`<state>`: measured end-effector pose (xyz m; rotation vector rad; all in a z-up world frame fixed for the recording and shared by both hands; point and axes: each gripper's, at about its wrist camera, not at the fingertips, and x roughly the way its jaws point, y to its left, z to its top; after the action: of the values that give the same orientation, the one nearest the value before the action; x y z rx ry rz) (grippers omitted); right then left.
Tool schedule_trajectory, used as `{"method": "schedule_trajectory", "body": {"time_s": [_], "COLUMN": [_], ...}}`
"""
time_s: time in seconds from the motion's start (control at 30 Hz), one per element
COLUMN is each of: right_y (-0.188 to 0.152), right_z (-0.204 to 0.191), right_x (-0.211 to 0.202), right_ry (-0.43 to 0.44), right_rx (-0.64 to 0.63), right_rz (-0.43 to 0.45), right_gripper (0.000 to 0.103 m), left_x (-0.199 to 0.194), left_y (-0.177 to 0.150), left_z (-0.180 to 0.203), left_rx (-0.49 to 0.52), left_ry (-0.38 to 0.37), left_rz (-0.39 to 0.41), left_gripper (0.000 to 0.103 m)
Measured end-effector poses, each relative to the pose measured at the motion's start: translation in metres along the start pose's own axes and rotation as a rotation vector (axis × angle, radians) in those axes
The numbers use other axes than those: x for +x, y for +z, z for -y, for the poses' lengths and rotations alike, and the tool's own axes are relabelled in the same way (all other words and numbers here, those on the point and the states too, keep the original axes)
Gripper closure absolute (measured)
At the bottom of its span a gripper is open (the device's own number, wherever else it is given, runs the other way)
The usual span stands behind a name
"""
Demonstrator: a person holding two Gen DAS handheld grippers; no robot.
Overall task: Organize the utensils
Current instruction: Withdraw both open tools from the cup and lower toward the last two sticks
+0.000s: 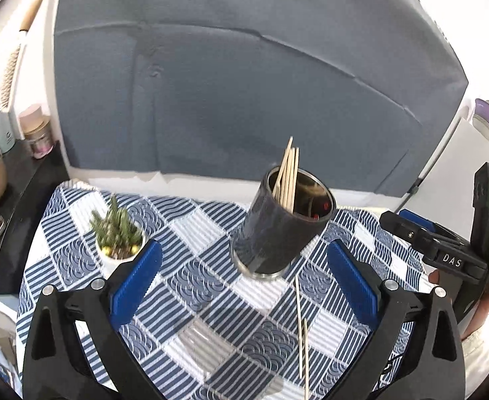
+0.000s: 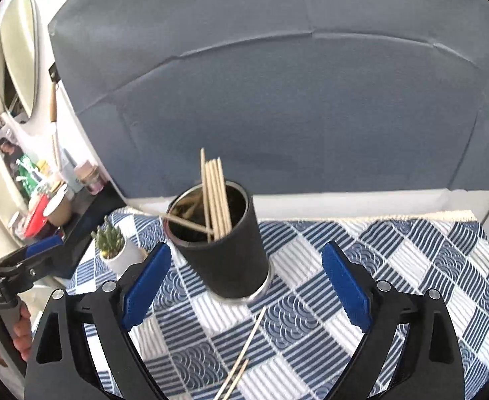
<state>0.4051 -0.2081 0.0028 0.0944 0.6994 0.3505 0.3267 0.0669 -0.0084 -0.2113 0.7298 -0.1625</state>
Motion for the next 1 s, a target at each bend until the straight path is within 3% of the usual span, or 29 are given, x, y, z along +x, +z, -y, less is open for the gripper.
{"method": "schedule_trajectory", "body": {"time_s": [0.33, 0.43, 1.0], "right_y": [-0.058, -0.092, -0.201], "right_z": [-0.009, -0.011, -0.02], "right_x": [-0.018, -0.015, 0.018], "right_ry": [-0.014, -0.03, -0.029], "right_rx": [-0.026, -0.032, -0.071], "right_rz": [-0.074, -0.138, -0.355], "right_gripper": [0.015, 0.015, 0.015], "left_x": [-0.018, -0.015, 0.042], "left_y": [-0.045, -0.057, -0.122], "left_z": [0.0, 0.0, 0.006], "left_rx": [0.01, 0.01, 0.069], "left_ry": [0.028, 0.03, 0.003], "left_rz": [-0.056, -0.082, -0.289], "left_gripper": [0.006, 0.006, 0.006]}}
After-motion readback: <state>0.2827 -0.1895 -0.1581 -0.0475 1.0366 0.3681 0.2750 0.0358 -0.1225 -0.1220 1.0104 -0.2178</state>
